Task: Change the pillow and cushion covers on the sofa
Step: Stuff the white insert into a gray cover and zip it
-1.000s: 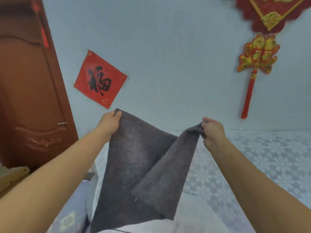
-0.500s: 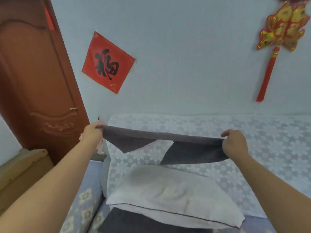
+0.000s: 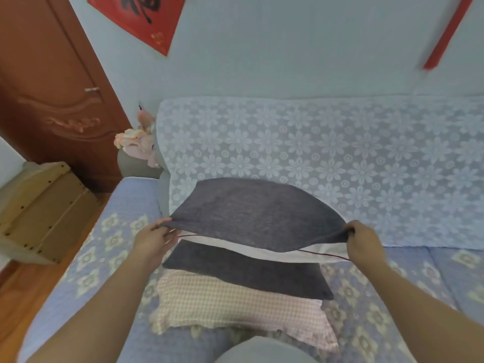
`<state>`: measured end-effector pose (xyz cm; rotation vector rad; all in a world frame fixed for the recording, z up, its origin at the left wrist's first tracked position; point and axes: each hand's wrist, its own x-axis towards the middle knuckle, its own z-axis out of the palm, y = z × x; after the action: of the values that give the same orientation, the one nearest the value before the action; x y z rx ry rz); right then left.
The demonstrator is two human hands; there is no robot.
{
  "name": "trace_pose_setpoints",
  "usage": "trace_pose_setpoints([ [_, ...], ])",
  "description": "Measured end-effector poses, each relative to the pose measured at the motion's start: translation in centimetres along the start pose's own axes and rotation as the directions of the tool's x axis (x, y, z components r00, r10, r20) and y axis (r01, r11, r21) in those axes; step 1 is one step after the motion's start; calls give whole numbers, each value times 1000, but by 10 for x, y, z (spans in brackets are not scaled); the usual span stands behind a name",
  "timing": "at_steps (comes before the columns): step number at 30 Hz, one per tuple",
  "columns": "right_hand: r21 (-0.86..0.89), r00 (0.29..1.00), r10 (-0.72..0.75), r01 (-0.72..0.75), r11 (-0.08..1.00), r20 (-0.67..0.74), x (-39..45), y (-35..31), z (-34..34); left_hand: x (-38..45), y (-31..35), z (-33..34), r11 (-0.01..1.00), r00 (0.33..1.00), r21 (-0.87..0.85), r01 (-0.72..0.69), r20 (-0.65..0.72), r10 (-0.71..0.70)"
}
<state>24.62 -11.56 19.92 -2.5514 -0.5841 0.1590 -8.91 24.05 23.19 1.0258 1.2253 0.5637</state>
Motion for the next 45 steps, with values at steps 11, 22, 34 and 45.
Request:
trace_pose_setpoints([
  [11, 401, 948, 270, -186, 897, -166, 33, -39, -48, 0, 60, 19, 972, 976, -195, -129, 148, 159],
  [22, 558, 888, 287, -41, 829, -360, 46, -127, -122, -23, 140, 31, 846, 925, -419, -329, 38, 378],
  [34, 811, 969, 189, 17, 585, -156, 139, -235, -278, -75, 371, 44, 699, 719, -181, -692, -92, 688],
  [45, 401, 925, 122, -272, 875, 361, 120, -135, -83, 38, 150, 102, -107, 801, 811, -575, 585, 131],
])
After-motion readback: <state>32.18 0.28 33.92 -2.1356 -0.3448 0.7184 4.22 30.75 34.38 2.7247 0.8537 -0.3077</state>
